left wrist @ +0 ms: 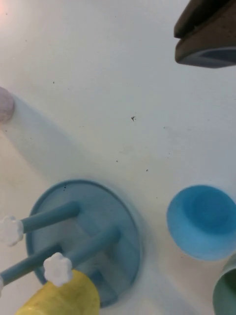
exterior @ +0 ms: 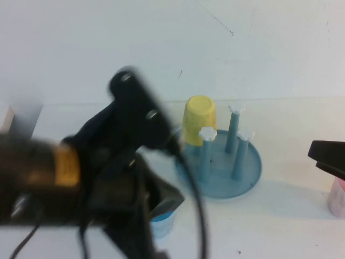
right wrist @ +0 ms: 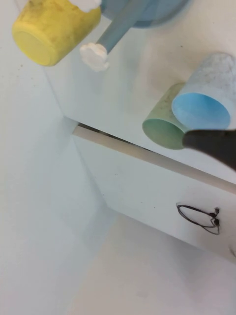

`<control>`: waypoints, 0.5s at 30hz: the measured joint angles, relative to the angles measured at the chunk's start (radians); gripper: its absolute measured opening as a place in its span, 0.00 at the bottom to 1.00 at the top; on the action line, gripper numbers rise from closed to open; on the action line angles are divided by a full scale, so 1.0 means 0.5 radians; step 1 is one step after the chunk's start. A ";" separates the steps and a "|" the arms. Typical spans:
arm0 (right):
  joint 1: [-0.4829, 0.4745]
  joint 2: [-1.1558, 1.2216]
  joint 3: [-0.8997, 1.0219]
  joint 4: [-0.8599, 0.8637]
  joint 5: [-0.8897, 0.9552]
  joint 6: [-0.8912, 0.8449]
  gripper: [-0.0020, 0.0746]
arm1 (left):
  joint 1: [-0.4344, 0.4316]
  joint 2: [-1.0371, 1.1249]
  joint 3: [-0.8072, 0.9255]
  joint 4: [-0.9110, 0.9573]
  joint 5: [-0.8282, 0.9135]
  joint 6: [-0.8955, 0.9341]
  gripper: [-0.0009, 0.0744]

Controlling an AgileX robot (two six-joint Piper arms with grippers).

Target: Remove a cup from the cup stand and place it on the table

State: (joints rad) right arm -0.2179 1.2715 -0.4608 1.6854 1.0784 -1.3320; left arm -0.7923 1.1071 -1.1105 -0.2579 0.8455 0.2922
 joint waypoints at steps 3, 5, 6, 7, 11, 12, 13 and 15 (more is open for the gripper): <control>0.000 0.000 0.000 0.000 0.000 -0.046 0.93 | 0.000 -0.245 0.294 -0.061 -0.157 0.038 0.01; 0.000 0.000 0.000 0.000 0.000 -0.054 0.93 | 0.000 -0.392 0.463 -0.101 -0.246 0.038 0.01; 0.000 0.000 0.000 0.000 0.000 -0.058 0.93 | 0.000 -0.471 0.550 -0.121 -0.303 0.038 0.01; 0.000 0.000 0.000 0.000 0.000 -0.059 0.93 | 0.000 -0.531 0.619 -0.141 -0.366 0.038 0.01; 0.000 0.000 0.000 0.000 0.000 -0.062 0.93 | 0.000 -0.797 0.927 -0.250 -0.600 0.042 0.01; 0.000 0.000 0.000 0.000 0.000 -0.067 0.93 | 0.000 -0.862 0.993 -0.273 -0.666 0.042 0.01; 0.000 0.000 0.000 0.000 0.000 -0.072 0.93 | 0.000 -0.927 1.053 -0.297 -0.728 0.042 0.01; 0.000 0.000 0.000 0.000 0.000 -0.091 0.93 | 0.000 -1.041 1.150 -0.328 -0.845 0.042 0.01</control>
State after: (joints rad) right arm -0.2179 1.2715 -0.4608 1.6854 1.0784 -1.3774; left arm -0.7923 0.5865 -0.5356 -0.4216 0.4228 0.3131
